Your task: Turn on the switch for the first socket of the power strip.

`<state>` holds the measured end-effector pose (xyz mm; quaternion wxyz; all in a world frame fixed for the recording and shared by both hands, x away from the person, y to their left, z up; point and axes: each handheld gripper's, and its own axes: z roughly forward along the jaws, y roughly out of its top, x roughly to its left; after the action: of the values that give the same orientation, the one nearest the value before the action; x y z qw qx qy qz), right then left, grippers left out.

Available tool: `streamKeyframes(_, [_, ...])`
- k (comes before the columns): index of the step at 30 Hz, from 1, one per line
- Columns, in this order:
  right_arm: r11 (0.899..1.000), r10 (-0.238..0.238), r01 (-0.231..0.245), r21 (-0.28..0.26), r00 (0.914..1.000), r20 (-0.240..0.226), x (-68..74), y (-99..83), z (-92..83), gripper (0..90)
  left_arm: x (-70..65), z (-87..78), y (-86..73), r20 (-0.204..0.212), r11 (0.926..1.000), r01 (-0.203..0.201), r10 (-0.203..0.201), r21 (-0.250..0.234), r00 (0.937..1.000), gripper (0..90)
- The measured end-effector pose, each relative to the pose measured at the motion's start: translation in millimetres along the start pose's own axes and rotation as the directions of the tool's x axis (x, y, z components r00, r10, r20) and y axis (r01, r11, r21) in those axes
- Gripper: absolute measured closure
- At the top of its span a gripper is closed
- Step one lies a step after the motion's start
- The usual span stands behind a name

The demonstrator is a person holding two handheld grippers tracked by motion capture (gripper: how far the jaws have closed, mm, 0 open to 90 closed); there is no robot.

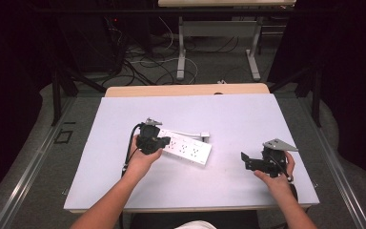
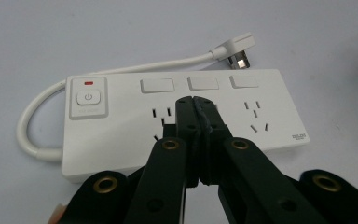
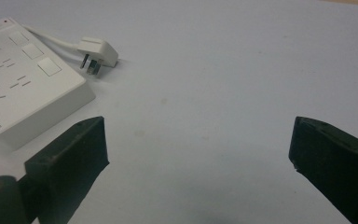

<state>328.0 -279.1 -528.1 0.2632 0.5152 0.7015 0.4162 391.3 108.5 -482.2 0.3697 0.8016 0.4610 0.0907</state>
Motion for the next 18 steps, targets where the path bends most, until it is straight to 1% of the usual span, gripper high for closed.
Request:
streamKeyframes(3, [1.000, 0.001, -0.001, 0.004, 1.0000, 0.002, -0.1, 0.0, -0.2, 3.7, -0.6, 1.4, 4.1, 0.001, 1.0000, -0.002, 0.002, 0.006, 1.0000, 90.0])
streamKeyframes(5, [1.000, -0.001, 0.001, 0.003, 1.0000, 0.003, 0.0, -0.1, -0.2, 3.7, -1.6, 2.7, 6.5, 0.003, 0.9999, 0.013, -0.013, 0.003, 0.9999, 90.0])
streamKeyframes(6, [1.000, -0.002, 0.002, 0.003, 1.0000, 0.002, 0.0, -0.1, -0.1, 3.7, -1.3, 2.9, 7.9, 0.000, 1.0000, 0.008, -0.008, 0.006, 1.0000, 90.0])
streamKeyframes(8, [1.000, -0.002, 0.002, 0.003, 1.0000, 0.001, 0.0, -0.1, 0.0, 3.7, -2.0, 3.7, 10.6, -0.003, 0.9998, 0.016, -0.016, 0.009, 0.9999, 90.0])
streamKeyframes(9, [1.000, -0.002, 0.002, 0.003, 1.0000, 0.001, 0.1, -0.1, 0.0, 3.7, -2.2, 4.2, 11.9, 0.003, 0.9997, 0.023, -0.023, 0.009, 0.9997, 90.0])
streamKeyframes(10, [1.000, -0.001, 0.001, 0.001, 1.0000, -0.002, -0.1, -0.2, 0.3, 3.7, -2.0, 4.0, 13.5, 0.002, 0.9997, 0.020, -0.020, 0.013, 0.9998, 90.0])
streamKeyframes(13, [1.000, -0.001, 0.001, 0.001, 1.0000, 0.003, 0.0, -0.2, 0.4, 3.8, -2.5, 4.5, 18.1, 0.001, 0.9991, 0.038, -0.038, 0.018, 0.9993, 90.0])
streamKeyframes(14, [1.000, 0.000, 0.000, 0.001, 1.0000, -0.003, 0.0, -0.3, 0.6, 3.8, -1.5, 4.5, 19.8, 0.007, 0.9992, 0.032, -0.032, 0.024, 0.9994, 90.0])
streamKeyframes(17, [1.000, -0.001, 0.001, 0.000, 1.0000, 0.004, 0.6, -0.4, 0.6, 3.8, -2.0, 6.2, 24.3, 0.002, 0.9978, 0.060, -0.060, 0.028, 0.9982, 90.0])
streamKeyframes(18, [1.000, -0.003, 0.003, -0.001, 1.0000, 0.003, 0.5, -0.3, 0.6, 3.8, -1.3, 6.5, 25.9, 0.000, 0.9977, 0.058, -0.059, 0.033, 0.9983, 90.0])
